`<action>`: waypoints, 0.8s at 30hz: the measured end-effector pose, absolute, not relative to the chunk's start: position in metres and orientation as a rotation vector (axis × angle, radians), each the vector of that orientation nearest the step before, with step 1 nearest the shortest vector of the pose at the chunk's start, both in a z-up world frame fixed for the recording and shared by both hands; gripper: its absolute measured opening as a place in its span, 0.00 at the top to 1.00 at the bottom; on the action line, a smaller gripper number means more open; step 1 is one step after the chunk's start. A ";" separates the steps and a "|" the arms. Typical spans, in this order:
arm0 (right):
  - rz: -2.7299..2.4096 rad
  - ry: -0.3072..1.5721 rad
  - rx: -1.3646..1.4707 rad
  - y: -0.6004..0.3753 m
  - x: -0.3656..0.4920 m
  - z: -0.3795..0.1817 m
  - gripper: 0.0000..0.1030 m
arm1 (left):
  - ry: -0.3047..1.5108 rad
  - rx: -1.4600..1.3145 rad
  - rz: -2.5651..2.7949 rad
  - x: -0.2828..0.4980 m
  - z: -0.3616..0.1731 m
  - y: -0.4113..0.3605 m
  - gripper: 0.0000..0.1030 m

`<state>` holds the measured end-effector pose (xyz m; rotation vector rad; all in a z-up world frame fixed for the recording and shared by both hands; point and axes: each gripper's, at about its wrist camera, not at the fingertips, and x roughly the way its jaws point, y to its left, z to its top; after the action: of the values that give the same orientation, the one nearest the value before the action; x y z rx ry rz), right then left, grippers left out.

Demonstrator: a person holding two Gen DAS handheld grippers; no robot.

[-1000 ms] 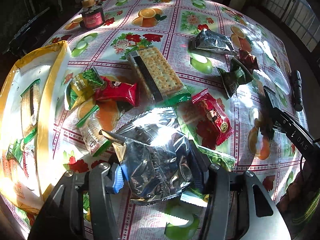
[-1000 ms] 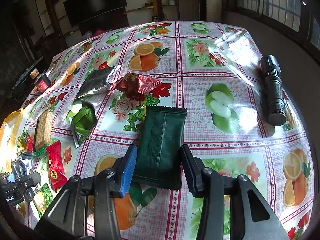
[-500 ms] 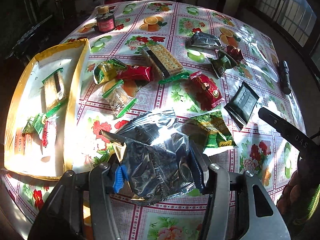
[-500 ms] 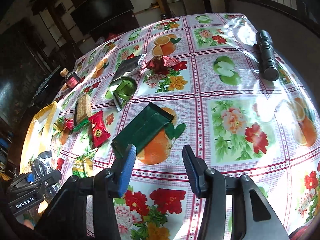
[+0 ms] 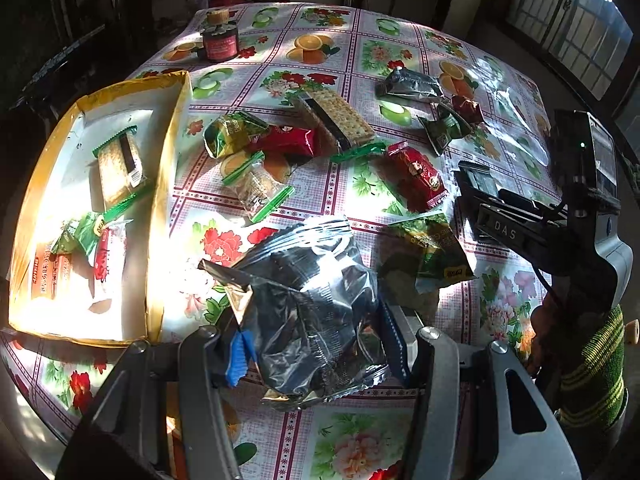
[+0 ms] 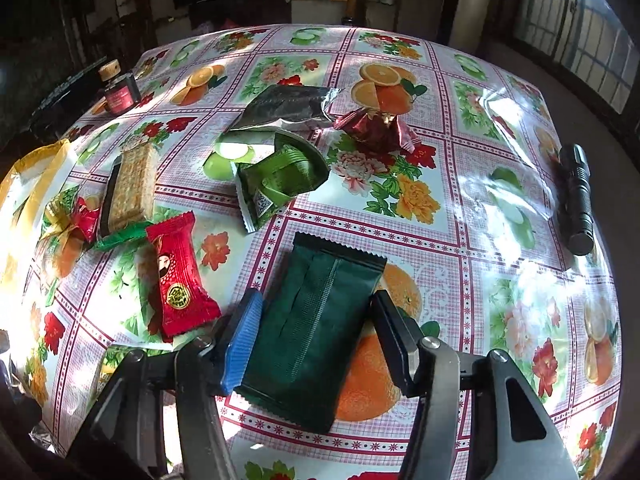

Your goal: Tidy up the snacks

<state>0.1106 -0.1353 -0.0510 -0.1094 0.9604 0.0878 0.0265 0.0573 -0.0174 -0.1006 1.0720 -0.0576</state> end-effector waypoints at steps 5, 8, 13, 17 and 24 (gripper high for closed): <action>0.010 0.960 -0.069 -0.159 0.100 -0.050 0.44 | 1.071 -0.082 -0.069 0.028 -0.020 0.050 0.46; 0.041 0.944 -0.084 -0.156 0.099 -0.050 0.46 | 1.056 -0.057 -0.068 0.023 -0.017 0.047 0.46; 0.144 0.920 -0.014 -0.160 0.078 -0.044 0.57 | 0.992 -0.009 -0.037 0.012 -0.006 0.045 0.46; 0.194 0.851 0.004 -0.161 0.047 -0.025 0.57 | 0.967 0.024 -0.030 0.006 -0.002 0.040 0.46; 0.280 0.770 0.062 -0.165 0.007 0.006 0.58 | 0.935 0.055 -0.025 -0.004 0.007 0.031 0.46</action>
<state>0.0068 -0.1653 0.0061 0.0624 0.7703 0.2796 -0.0044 0.0314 0.0072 0.0549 0.9348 -0.0252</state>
